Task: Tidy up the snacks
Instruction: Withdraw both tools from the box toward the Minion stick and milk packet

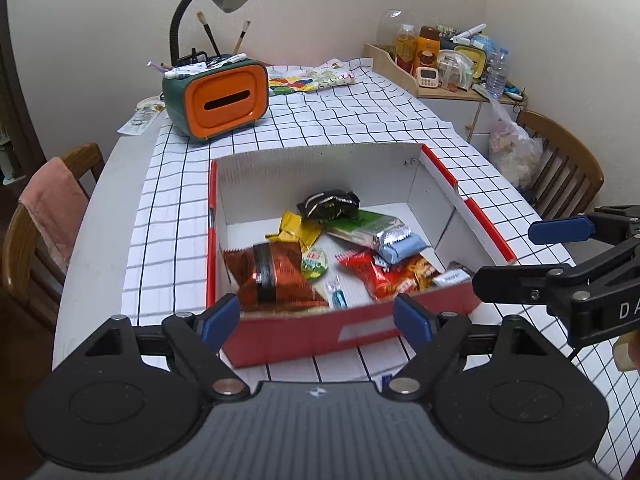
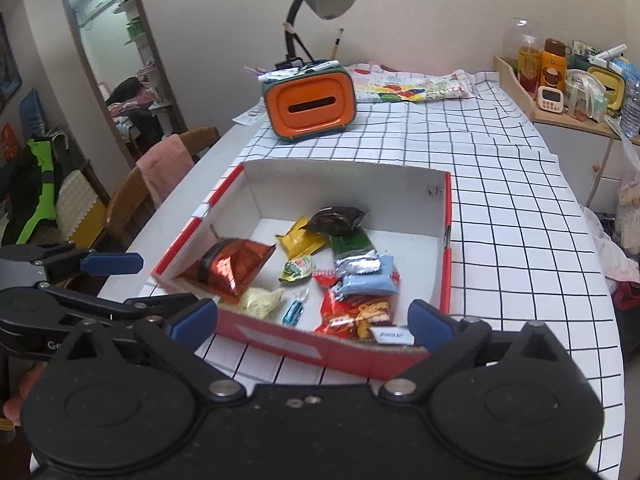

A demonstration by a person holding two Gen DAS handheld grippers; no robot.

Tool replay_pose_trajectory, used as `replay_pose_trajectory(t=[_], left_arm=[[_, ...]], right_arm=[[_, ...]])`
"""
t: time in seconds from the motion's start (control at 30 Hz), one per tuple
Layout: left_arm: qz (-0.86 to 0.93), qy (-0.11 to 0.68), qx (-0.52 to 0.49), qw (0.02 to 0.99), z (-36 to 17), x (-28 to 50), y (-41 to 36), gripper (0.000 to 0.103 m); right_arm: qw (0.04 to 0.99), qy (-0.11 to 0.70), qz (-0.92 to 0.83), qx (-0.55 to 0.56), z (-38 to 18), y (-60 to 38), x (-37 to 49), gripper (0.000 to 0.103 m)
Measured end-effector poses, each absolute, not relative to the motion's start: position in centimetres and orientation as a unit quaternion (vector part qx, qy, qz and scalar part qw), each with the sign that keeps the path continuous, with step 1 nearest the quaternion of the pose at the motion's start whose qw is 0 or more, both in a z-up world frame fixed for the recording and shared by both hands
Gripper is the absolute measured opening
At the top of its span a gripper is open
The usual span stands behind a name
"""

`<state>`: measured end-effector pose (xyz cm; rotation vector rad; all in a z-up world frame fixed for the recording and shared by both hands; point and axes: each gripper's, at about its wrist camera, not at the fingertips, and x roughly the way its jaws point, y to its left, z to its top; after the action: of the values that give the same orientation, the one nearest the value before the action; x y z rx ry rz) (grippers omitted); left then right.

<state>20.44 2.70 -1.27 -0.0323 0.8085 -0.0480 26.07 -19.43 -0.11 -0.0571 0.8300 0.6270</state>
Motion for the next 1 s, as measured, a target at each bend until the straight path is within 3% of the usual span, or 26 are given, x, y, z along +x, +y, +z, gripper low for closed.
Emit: replay_pose_trajectory(t=[0.77, 1.0], left_arm=[[0.029, 0.517, -0.082, 0.851, -9.0, 14.0, 2.2, 0.086], [0.043, 0.547, -0.104, 0.829, -10.9, 13.9, 1.8, 0.086]], right_arm=[[0.8, 0.425, 0.386, -0.176, -9.0, -18.5, 21.1, 0.102], [0.779, 0.431, 0.401, -0.215, -10.8, -17.6, 21.3, 0.097]])
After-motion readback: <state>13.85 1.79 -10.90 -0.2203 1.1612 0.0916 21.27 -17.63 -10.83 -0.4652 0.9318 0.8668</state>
